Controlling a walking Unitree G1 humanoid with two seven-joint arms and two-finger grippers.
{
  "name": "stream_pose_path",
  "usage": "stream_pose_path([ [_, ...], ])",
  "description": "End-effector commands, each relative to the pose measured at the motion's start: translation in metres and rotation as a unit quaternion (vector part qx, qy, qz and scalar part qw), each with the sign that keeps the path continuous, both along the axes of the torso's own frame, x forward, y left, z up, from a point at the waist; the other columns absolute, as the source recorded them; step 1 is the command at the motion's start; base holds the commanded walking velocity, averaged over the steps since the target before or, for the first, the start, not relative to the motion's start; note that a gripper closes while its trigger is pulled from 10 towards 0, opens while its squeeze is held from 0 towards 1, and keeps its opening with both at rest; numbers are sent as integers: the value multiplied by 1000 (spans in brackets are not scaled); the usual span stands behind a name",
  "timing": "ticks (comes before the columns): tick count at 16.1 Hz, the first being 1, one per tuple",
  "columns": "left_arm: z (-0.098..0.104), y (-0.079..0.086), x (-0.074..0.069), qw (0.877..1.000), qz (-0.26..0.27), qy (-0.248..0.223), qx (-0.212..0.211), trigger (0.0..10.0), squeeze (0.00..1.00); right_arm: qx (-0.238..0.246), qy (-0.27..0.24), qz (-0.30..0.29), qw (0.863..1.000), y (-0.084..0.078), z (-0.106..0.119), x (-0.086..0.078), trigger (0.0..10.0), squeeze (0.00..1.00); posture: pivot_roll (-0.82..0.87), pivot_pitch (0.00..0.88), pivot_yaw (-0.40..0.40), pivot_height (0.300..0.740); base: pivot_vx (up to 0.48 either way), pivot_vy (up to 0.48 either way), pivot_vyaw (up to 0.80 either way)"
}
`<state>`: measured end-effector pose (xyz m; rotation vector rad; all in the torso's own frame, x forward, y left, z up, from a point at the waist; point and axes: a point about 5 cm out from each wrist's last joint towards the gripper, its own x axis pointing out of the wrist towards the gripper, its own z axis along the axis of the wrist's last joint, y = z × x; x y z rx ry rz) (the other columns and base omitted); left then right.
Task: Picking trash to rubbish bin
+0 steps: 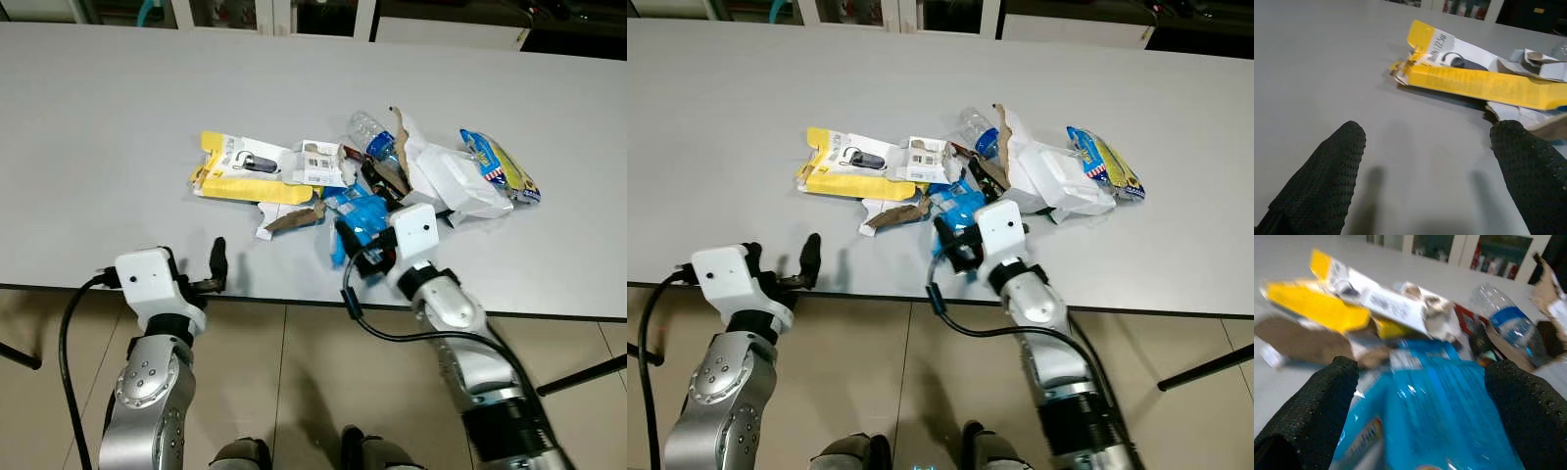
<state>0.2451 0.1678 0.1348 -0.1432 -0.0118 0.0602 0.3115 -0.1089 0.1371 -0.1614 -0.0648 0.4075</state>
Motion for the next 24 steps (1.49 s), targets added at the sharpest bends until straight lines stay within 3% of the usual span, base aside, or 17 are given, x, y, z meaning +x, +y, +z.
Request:
stream_pose_path([
  [1,-4,-3,-2,1000,-12,12,-2,10000,0,-24,0,-11,1000,-6,0,1,10000,1000,-6,187,-5,740,0,0,0],
  [6,-5,-4,-3,1000,-17,18,-3,10000,0,-65,-1,-55,996,-23,-1,9,10000,1000,-5,190,-2,740,0,0,0],
  [7,-5,-4,-3,1000,-19,19,-3,10000,0,-66,3,-50,997,-22,-1,9,10000,820,-5,195,2,740,0,0,0],
  [8,-5,-4,-4,1000,-21,21,-3,10000,0,-66,6,-42,997,-20,-1,9,10000,243,-5,195,2,740,0,0,0],
  [9,-5,-5,-4,1000,-22,21,-3,10000,0,-59,8,-35,998,-18,0,9,10000,0,-4,197,3,740,0,0,0],
  [17,-7,-5,-5,999,-26,28,-5,10000,0,28,-22,24,999,2,23,4,10000,0,-4,201,1,740,0,0,0],
  [21,-7,-6,-4,999,-30,31,-5,10000,0,28,-11,52,998,9,17,-1,10000,0,0,198,3,740,0,0,0],
  [24,-8,-6,-5,999,-31,33,-5,10000,0,2,8,56,998,9,5,-2,10000,0,0,198,3,740,0,0,0],
])
